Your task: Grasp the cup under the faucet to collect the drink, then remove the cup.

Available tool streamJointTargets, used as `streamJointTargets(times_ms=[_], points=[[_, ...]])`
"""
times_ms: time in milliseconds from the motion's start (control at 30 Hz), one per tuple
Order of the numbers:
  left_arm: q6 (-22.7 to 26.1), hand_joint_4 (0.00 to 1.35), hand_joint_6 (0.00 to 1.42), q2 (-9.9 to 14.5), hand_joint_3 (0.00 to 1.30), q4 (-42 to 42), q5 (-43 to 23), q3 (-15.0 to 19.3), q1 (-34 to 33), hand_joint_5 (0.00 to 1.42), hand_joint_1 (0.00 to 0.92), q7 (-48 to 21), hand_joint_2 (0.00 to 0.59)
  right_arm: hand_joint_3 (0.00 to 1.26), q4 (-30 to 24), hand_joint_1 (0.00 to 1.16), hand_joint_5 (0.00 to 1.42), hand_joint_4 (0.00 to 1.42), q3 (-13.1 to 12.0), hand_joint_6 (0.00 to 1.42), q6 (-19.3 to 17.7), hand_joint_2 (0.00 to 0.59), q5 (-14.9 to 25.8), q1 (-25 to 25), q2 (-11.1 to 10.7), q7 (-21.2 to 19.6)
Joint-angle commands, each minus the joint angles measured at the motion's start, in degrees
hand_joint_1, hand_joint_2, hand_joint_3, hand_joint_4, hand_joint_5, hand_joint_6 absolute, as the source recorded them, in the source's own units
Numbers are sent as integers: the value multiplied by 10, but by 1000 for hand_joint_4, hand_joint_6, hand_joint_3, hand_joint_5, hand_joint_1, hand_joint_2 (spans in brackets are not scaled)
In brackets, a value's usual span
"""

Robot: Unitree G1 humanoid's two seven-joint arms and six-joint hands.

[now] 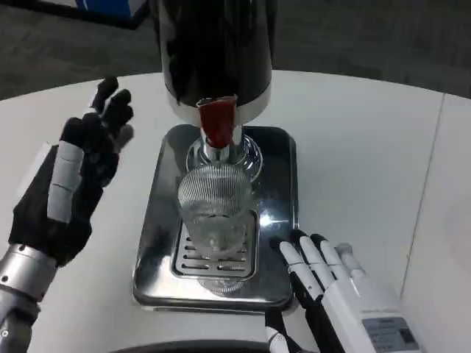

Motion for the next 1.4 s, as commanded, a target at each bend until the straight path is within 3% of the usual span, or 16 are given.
streamJointTargets(times_ms=[33, 233, 467, 767, 900, 1033, 1200, 1400], points=[[119, 0, 0, 24, 0, -58, -78, 40, -13, 0, 0, -102, 93, 74, 1, 235, 0, 0, 3, 0, 7, 562, -1, 4, 3, 5], [252, 0, 0, 46, 0, -71, -138, 84, -53, 27, 0, -205, 90, 74, 4, 235, 0, 0, 6, 0, 7, 562, -2, -1, 5, 2], [301, 0, 55, 65, 59, -72, -143, 129, -95, 124, 0, -260, 81, 74, 2, 235, 0, 0, 6, 0, 9, 562, -1, -2, 5, 3], [316, 81, 135, 89, 232, -94, -137, 171, -121, 229, 0, -291, 75, 74, 1, 235, 0, 0, 9, 0, 9, 562, 2, -3, 6, 4], [317, 55, 114, 97, 229, -106, -130, 170, -135, 194, 0, -296, 74, 74, 1, 235, 0, 0, 12, 0, 9, 562, 1, -3, 7, 3], [311, 0, 3, 105, 121, -108, -113, 158, -155, 89, 0, -307, 74, 74, -2, 235, 0, 0, 11, 0, 11, 562, 0, -1, 8, 3], [319, 0, 0, 104, 4, -109, -105, 140, -184, 3, 0, -330, 73, 74, -4, 235, 0, 0, 9, 0, 13, 562, 1, 1, 8, 4], [330, 0, 0, 104, 0, -107, -100, 118, -203, 0, 0, -358, 73, 74, -4, 234, 0, 0, 10, 1, 16, 563, 1, 0, 10, 3]])
